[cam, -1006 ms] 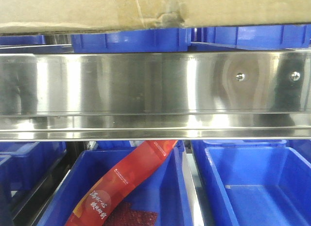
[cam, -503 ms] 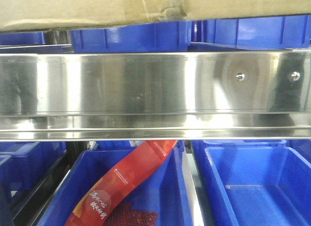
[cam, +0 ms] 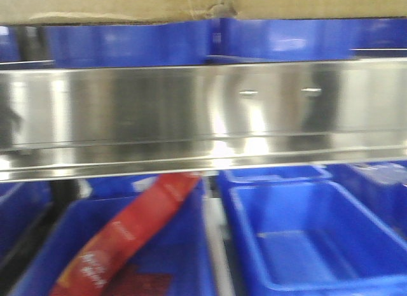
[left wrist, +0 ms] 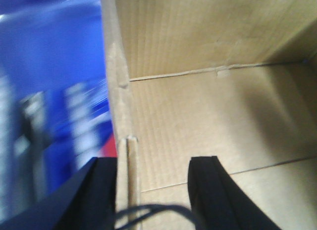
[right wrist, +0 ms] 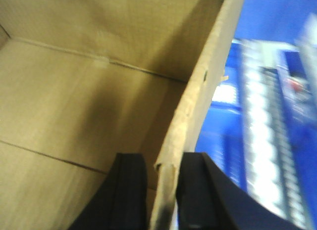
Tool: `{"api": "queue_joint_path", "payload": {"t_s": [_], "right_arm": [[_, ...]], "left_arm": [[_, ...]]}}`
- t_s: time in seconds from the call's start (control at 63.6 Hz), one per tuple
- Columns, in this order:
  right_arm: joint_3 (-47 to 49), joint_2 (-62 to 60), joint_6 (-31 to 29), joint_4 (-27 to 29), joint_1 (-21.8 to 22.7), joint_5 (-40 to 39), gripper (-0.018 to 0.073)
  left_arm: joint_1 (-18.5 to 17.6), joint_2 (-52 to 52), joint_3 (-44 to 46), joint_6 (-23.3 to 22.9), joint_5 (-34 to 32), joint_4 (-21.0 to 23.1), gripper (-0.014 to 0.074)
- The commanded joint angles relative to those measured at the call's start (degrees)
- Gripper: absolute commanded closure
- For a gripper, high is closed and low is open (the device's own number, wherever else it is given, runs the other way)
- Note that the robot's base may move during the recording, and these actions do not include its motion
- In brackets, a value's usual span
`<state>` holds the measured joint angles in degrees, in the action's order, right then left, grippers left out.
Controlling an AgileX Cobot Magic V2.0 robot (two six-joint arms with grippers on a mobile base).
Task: Grab carton from right shelf to conveyor
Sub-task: 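Pull the held carton back from the shelf with both grippers, then hold the carton with both grippers while the base turns away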
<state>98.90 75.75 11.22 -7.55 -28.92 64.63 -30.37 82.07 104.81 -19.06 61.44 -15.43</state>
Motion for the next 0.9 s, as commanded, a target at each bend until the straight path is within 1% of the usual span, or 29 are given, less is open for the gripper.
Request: {"api": "queue_joint_path", "payload": {"t_s": [0.0, 0.88], "right_arm": [[0.28, -0.35, -0.72, 3.35, -0.28, -5.15, 0.0629], [0.28, -0.35, -0.72, 3.35, -0.28, -5.15, 0.0629]], "left_arm": [[-1.35, -0.97, 0.33, 1.91, -7.43, 6.13, 0.0615], [-1.35, -0.97, 0.33, 1.91, -8.06, 5.79, 0.0615]]}}
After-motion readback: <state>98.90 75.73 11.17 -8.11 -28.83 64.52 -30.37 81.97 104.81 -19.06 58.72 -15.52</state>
